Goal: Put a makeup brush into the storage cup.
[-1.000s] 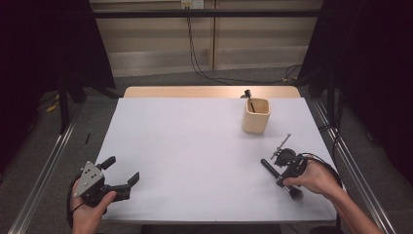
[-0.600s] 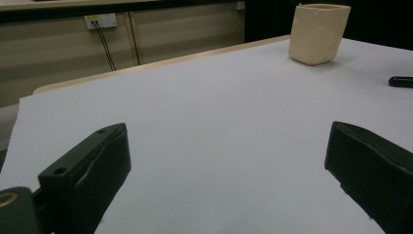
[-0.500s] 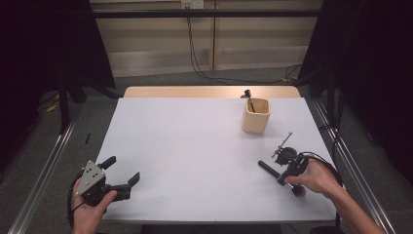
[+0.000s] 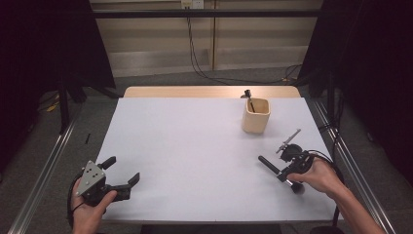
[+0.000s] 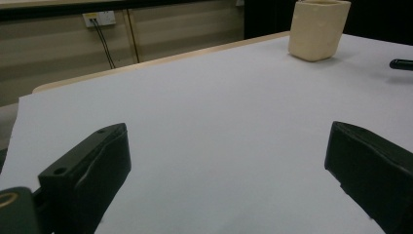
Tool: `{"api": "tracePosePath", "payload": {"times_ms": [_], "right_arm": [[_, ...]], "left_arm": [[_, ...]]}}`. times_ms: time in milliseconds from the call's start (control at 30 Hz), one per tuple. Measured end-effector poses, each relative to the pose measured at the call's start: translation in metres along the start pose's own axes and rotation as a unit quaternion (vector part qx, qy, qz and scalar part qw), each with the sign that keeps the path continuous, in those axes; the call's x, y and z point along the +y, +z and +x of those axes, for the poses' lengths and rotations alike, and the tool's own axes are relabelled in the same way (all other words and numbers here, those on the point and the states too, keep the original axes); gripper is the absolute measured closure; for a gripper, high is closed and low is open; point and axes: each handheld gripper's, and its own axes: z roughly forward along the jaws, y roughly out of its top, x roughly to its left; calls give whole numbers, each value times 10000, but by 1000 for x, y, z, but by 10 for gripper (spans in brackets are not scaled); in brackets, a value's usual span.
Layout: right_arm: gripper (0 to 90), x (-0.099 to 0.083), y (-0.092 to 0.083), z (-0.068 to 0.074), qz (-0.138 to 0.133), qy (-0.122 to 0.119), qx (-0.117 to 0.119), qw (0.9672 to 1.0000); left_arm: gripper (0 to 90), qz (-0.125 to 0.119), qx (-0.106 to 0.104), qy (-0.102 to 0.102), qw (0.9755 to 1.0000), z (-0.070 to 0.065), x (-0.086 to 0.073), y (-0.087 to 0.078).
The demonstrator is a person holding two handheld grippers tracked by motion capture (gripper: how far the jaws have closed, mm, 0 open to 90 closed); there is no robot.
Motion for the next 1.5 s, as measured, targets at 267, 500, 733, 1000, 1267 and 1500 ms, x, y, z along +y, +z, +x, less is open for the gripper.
{"api": "tracePosePath", "payload": {"times_ms": [267, 500, 733, 1000, 1267, 1500], "right_arm": [[722, -1, -15, -1, -846, -21, 106, 9964], [722, -7, -21, -1, -1714, 7, 36, 9852], [722, -14, -24, -3, -2411, 83, 22, 9704], [722, -18, -28, -4, -3203, 76, 99, 9472], [723, -19, -28, -3, -3817, 151, 146, 9240], [722, -11, -28, 2, -4063, 31, 262, 9134]], "left_arm": [[29, -41, 6, 15, 10000, -1, 1, -2], [29, -31, -10, 6, 10000, 0, 1, -2], [29, -75, -6, -9, 10000, -1, 1, -2], [29, -63, 0, 6, 10000, 1, 2, -3], [39, -70, -57, -35, 10000, -2, 4, 1], [38, -105, -226, -111, 9996, -2, 4, 3]]}}
